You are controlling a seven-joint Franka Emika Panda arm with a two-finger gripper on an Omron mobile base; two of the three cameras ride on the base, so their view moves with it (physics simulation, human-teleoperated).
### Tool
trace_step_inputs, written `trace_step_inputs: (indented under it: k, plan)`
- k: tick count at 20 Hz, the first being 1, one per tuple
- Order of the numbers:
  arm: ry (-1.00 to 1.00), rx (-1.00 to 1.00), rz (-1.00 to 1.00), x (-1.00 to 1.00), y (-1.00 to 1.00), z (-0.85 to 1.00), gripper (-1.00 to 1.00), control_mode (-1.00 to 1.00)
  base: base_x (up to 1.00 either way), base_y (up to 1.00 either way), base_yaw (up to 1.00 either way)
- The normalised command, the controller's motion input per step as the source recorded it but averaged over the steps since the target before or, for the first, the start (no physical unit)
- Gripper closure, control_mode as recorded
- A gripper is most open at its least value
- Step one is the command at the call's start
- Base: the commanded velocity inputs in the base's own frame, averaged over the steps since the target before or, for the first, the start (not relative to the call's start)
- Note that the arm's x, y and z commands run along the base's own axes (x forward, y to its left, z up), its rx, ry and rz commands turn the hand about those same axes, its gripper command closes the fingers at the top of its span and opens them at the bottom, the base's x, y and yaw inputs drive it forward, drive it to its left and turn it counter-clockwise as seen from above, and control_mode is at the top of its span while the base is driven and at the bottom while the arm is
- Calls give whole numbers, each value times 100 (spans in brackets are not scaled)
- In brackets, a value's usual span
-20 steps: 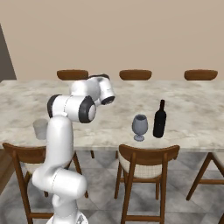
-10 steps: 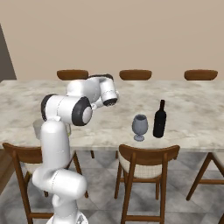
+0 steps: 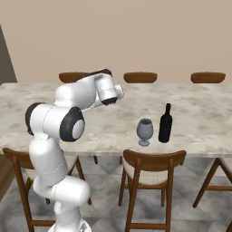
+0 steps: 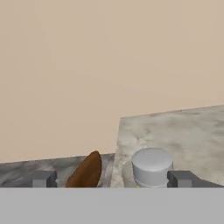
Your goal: There is a wine glass and glass cup on the dining counter. Place the wine bottle next to the wine glass and the juice bottle next to the glass cup.
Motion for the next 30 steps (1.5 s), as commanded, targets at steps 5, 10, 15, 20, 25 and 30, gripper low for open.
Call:
trace_step_inputs:
  k: [5,10,15,20,25,30]
  plan:
    - [-1,-18,-9,-33,-7,34,-100,-100,0,0,0]
    - [-7,-22,-13,-40,-3,25,-100,-100,0,0,0]
    - [-2,-28,-18,-39,0,19,-100,-100,0,0,0]
    - [0,-26,-19,-39,-3,15,-100,-100,0,0,0]
    - [-1,-23,-20,-43,-4,14,-100,-100,0,0,0]
    - [0,-24,-21,-45,-1,14,-100,-100,0,0,0]
